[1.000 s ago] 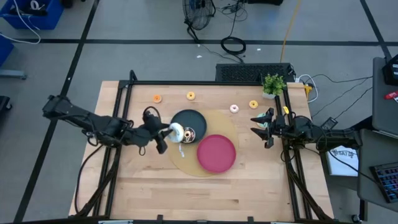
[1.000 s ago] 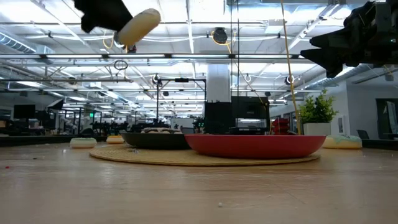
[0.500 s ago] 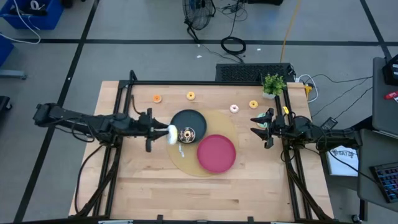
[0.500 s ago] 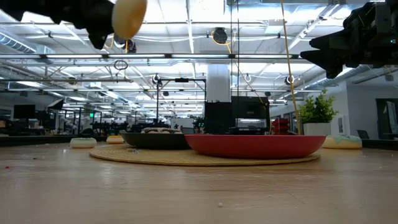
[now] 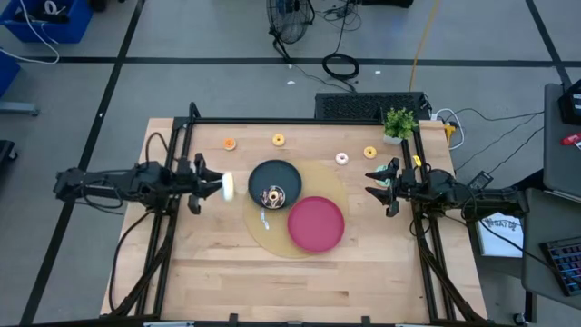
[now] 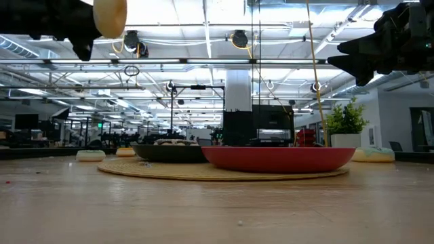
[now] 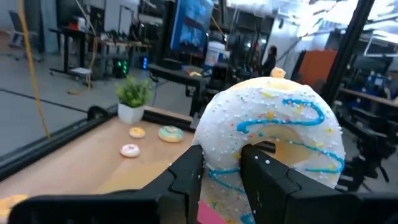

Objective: Pick & Place donuts
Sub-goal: Put the large white donut on the black plate

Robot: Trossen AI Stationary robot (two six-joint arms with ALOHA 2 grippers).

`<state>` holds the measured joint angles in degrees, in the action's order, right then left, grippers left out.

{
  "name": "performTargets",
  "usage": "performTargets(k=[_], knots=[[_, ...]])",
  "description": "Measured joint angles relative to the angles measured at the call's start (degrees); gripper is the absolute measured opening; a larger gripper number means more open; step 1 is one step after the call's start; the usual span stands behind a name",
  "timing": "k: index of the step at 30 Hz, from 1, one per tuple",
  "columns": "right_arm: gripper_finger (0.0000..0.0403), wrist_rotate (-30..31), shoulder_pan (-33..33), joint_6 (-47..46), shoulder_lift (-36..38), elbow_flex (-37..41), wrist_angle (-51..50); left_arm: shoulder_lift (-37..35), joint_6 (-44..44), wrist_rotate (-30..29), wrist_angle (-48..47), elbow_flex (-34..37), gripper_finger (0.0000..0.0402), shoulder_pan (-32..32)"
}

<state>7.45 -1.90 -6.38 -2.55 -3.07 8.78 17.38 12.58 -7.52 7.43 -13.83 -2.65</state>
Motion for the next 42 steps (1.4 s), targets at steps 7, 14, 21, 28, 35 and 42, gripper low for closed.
performTargets(k=[7, 14, 21, 28, 35, 42], knots=[[0.0208, 0.0, 0.0, 0.0, 0.0, 0.0, 0.0, -4.4, -1.7, -6.5, -1.5, 3.5, 0.0111, 2.1], [0.0208, 0.0, 0.0, 0.0, 0.0, 0.0, 0.0, -3.0, 1.6, -10.6, -1.1, 3.7, 0.0111, 2.6], [0.0208, 0.0, 0.0, 0.0, 0.0, 0.0, 0.0, -2.7, 3.0, -10.6, -1.7, 3.7, 0.0111, 2.6], [0.0208, 0.0, 0.0, 0.0, 0.0, 0.0, 0.0, -2.8, 6.6, -15.2, 3.1, 3.6, 0.0111, 2.6], [0.0208, 0.0, 0.0, 0.0, 0.0, 0.0, 0.0, -0.4, 10.5, -15.5, 1.5, 3.2, 0.0111, 4.1], [0.0208, 0.0, 0.0, 0.0, 0.0, 0.0, 0.0, 9.7, 13.3, -15.5, -2.5, -2.1, 0.0111, 8.3]])
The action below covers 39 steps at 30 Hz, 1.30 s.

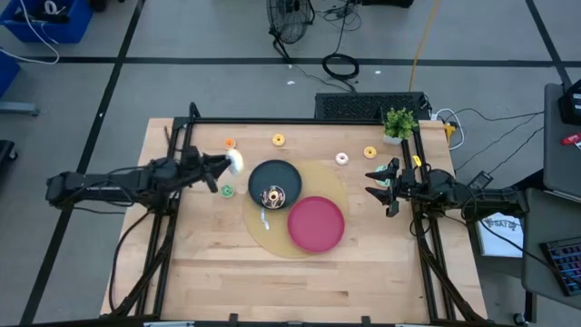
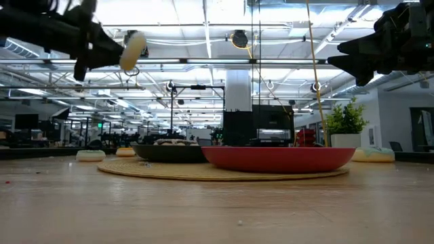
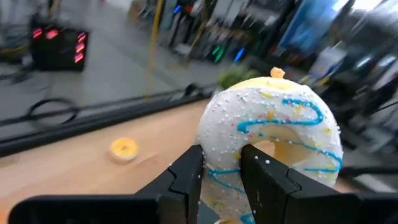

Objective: Pick & Place donuts
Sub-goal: Put the large white donut on the black plate

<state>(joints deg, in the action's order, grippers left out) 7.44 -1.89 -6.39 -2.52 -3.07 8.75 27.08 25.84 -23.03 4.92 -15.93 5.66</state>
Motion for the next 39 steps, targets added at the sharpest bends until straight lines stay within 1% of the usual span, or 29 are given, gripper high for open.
performTargets(k=[5, 7, 13, 16, 19, 23, 26, 32, 35, 39], knots=[[0.0208, 0.0, 0.0, 0.0, 0.0, 0.0, 0.0, 10.0, 1.8, 0.0, -11.1, -8.1, 0.0111, 3.8], [0.0208, 0.0, 0.0, 0.0, 0.0, 0.0, 0.0, 14.5, 2.5, 0.0, -13.9, -10.3, 0.0111, 4.9], [0.0208, 0.0, 0.0, 0.0, 0.0, 0.0, 0.0, 26.3, 2.8, 0.6, -13.7, -12.7, 0.0111, 6.5], [0.0208, 0.0, 0.0, 0.0, 0.0, 0.0, 0.0, 31.5, 4.2, 1.0, -13.8, -13.8, 0.0111, 7.0], [0.0208, 0.0, 0.0, 0.0, 0.0, 0.0, 0.0, 36.4, 6.4, 5.5, -13.8, -16.2, 0.0111, 8.1], [0.0208, 0.0, 0.0, 0.0, 0.0, 0.0, 0.0, 42.9, 5.4, 11.3, -15.4, -21.7, 0.0111, 9.3], [0.0208, 0.0, 0.0, 0.0, 0.0, 0.0, 0.0, 47.1, 2.4, 11.6, -19.8, -27.2, 0.0111, 9.8], [0.0208, 0.0, 0.0, 0.0, 0.0, 0.0, 0.0, 53.7, -1.4, 10.0, -30.2, -37.1, 0.0111, 10.5], [0.0208, 0.0, 0.0, 0.0, 0.0, 0.0, 0.0, 56.0, -1.4, 9.0, -33.3, -39.1, 0.0111, 10.3], [0.0208, 0.0, 0.0, 0.0, 0.0, 0.0, 0.0, 58.1, -0.7, 8.9, -36.1, -38.8, 0.0111, 9.5]])
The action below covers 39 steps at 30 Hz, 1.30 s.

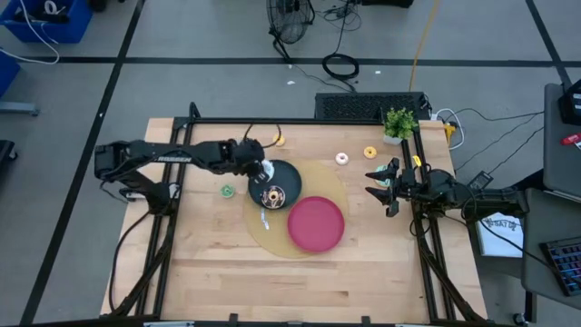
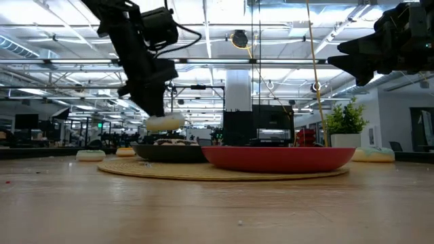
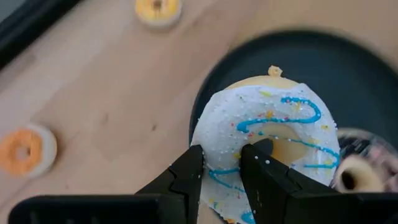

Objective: Pick & Place donuts
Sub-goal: Put the large white donut on the black plate, then put the large blue donut on the black plate

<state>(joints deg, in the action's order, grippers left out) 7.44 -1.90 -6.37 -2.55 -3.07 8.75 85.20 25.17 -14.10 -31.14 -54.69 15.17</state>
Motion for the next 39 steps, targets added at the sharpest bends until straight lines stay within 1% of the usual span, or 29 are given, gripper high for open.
performTargets(k=[4, 16, 28, 31, 39], knots=[[0.0208, 0.0, 0.0, 0.0, 0.0, 0.0, 0.0, 2.0, 1.4, -0.9, -3.4, 0.1, 0.0111, -0.7], [0.0208, 0.0, 0.0, 0.0, 0.0, 0.0, 0.0, 7.0, 2.1, -0.7, -2.9, 0.1, 0.0111, -1.8], [0.0208, 0.0, 0.0, 0.0, 0.0, 0.0, 0.0, 7.4, 2.4, -0.9, -2.3, 0.1, 0.0115, -1.8], [0.0208, 0.0, 0.0, 0.0, 0.0, 0.0, 0.0, 7.4, 2.4, -0.9, -2.3, 0.2, 0.0138, -1.8], [0.0208, 0.0, 0.0, 0.0, 0.0, 0.0, 0.0, 7.4, 0.1, -0.9, -2.2, 0.2, 0.0242, -1.8]])
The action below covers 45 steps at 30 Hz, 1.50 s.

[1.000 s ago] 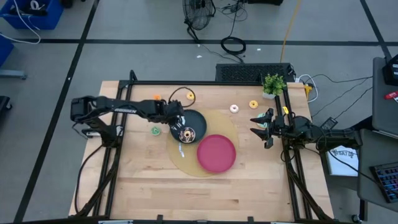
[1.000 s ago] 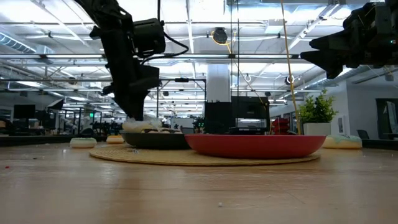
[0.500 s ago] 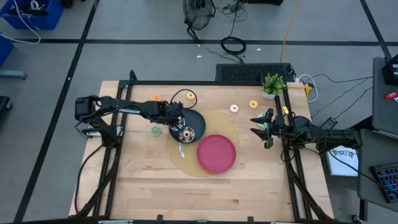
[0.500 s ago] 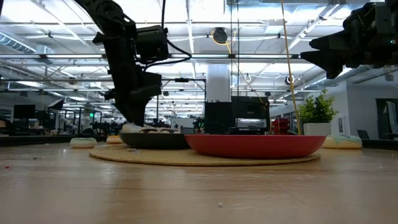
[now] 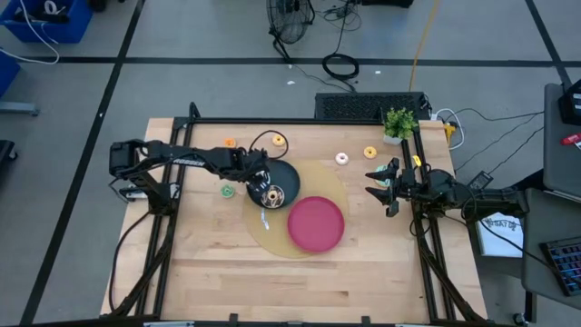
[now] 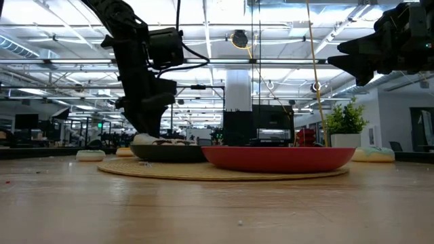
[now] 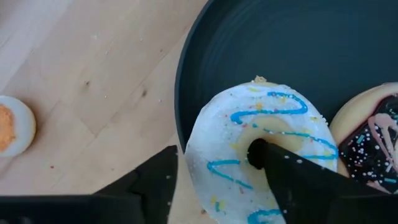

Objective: Pick & Place donuts
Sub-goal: Put the large blue donut on the black plate

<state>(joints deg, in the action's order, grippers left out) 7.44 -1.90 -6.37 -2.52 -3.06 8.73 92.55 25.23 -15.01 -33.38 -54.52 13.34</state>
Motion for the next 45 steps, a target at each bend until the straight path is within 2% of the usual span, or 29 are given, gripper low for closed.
performTargets(k=[5, 11, 19, 22, 24, 30, 40, 45], knots=[[0.0208, 0.0, 0.0, 0.0, 0.0, 0.0, 0.0, -0.4, -1.2, 0.0, -0.2, -0.5, 0.0281, 0.0], [0.0208, 0.0, 0.0, 0.0, 0.0, 0.0, 0.0, -0.4, -4.8, 0.0, -2.2, -5.0, 0.0303, 0.2], [0.0208, 0.0, 0.0, 0.0, 0.0, 0.0, 0.0, -0.5, -9.6, -0.1, -8.8, -15.0, 0.0307, 0.0], [0.0208, 0.0, 0.0, 0.0, 0.0, 0.0, 0.0, -2.5, -13.4, -0.1, -6.5, -15.7, 0.0302, -1.4], [0.0208, 0.0, 0.0, 0.0, 0.0, 0.0, 0.0, -4.5, -16.7, 0.6, -1.9, -15.1, 0.0299, -3.1], [0.0208, 0.1, 0.0, 0.0, -0.2, 0.0, -0.1, -15.4, -20.4, 3.3, 9.2, -6.2, 0.0305, -7.6], [0.0208, 0.1, 0.0, 0.0, -1.1, 0.0, -0.5, -39.4, -19.1, 3.3, 33.0, 20.6, 0.0299, -12.2], [0.0208, 0.0, 0.0, 0.0, -1.8, 0.0, -0.4, -51.1, -18.7, 5.1, 38.1, 29.3, 0.0305, -12.0]])
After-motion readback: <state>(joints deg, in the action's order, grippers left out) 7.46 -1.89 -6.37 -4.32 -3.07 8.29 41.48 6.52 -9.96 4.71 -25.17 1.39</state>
